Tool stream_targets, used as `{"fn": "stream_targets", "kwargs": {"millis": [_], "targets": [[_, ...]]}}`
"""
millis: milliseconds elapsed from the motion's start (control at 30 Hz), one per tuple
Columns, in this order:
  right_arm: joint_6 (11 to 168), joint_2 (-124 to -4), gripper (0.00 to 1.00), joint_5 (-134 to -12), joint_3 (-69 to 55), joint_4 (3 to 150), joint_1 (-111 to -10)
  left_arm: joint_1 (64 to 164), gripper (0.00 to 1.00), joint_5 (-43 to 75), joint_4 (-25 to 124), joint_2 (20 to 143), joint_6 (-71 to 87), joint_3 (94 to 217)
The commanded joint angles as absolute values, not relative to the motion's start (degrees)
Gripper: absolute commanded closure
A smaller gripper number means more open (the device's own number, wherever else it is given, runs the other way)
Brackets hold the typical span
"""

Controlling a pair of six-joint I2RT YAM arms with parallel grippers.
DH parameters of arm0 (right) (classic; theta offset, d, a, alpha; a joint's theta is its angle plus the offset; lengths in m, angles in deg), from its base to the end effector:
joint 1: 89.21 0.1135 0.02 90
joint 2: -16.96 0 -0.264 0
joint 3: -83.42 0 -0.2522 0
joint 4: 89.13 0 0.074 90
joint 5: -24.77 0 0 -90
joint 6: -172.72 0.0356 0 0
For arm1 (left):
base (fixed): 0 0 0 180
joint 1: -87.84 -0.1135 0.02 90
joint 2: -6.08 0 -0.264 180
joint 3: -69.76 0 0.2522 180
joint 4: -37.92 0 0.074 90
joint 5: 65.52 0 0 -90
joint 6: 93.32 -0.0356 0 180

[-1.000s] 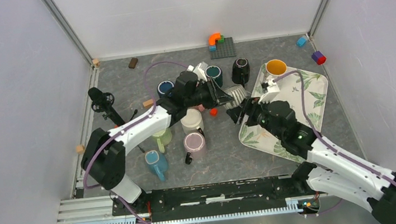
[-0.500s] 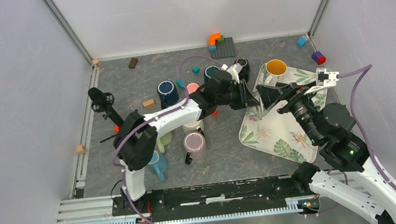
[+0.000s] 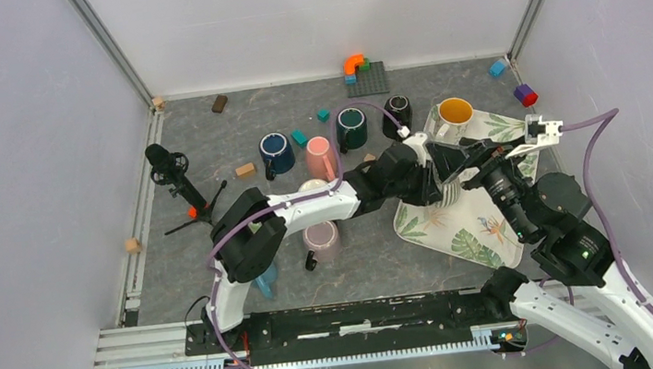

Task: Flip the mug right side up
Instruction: Place the cup on the tray.

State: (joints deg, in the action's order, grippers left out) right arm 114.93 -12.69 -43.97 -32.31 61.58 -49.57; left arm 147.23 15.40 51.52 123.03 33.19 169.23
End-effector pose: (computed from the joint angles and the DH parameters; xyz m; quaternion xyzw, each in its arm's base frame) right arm 0.0890 0.0569 0.3973 0.0932 0.6694 0.3257 0.6612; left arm 0.2364 -0.4105 0.2167 0.2103 0.8430 -0.4102 0.2772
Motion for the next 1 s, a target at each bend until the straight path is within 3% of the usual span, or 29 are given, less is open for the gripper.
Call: {"fn": "stream_targets", "kwargs": {"millis": [0, 333, 967], "targets": [[114.3, -11.87, 0.05, -43.98, -33.56, 64.03, -49.64, 148.7, 0.98, 21.32, 45.54, 120.91, 26.19, 165.72], [113.48, -14.58, 0.04, -46.28, -33.77, 65.32, -49.65, 149.13, 0.98, 24.31, 44.52, 124.61, 22.83, 164.57], [112.2, -14.54, 0.02, -45.05, -32.81, 63.43, -49.72, 145.01, 0.98, 21.25, 51.42, 137.72, 19.0, 182.04]]}}
